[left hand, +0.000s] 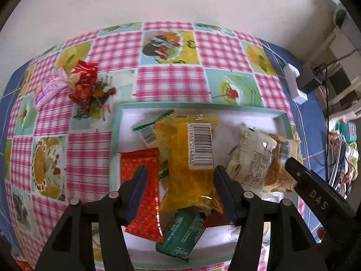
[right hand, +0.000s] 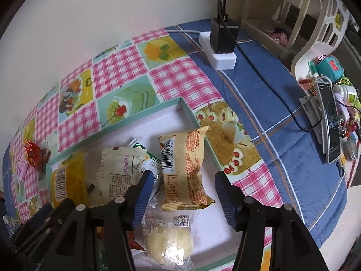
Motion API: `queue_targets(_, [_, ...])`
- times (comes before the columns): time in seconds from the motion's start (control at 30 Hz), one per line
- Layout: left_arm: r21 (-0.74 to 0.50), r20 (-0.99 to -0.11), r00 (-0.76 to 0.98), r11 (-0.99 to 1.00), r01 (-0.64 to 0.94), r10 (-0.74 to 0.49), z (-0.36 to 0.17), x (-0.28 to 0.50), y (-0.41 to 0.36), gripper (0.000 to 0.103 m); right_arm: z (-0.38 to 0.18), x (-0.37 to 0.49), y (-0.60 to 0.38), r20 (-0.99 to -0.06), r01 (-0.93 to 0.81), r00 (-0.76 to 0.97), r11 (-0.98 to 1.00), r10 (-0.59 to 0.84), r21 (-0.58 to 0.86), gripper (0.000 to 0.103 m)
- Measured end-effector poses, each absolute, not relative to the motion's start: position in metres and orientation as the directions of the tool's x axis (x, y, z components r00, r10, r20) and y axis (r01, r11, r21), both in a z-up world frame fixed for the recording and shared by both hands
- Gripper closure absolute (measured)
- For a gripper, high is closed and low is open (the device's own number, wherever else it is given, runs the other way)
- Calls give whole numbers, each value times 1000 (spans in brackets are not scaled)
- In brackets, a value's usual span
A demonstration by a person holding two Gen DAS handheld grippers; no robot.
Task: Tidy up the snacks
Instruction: 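Open both tools to drop the pouch and bread packet into the tray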
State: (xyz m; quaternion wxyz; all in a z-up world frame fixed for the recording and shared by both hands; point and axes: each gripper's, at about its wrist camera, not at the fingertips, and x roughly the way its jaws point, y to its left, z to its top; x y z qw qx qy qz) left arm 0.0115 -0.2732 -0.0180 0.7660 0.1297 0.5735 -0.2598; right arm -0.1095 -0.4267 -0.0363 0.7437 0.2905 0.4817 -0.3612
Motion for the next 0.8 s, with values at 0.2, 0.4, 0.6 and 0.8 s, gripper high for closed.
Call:
queue_targets(0.2, [-100, -941, 241, 877, 470, -236, -14, 19, -258, 31, -32, -111, -423, -921, 809, 286, 581, -262, 86, 30])
queue_targets(0.4, [-100, -939, 258, 898, 428, -227, -13, 24, -246, 31, -31, -108, -415, -919, 793, 296, 603, -261, 85, 20])
queue_targets(0.6, [-115, -938, 258, 908, 403, -234, -10, 25, -239, 29, -28, -107, -406, -913, 777, 307, 624, -270, 77, 10])
queue_targets(0.8, [-108, -935, 280, 927, 360, -218, -10, 29, -227, 23, -26, -108, -402, -903, 772, 328, 630, -276, 88, 0])
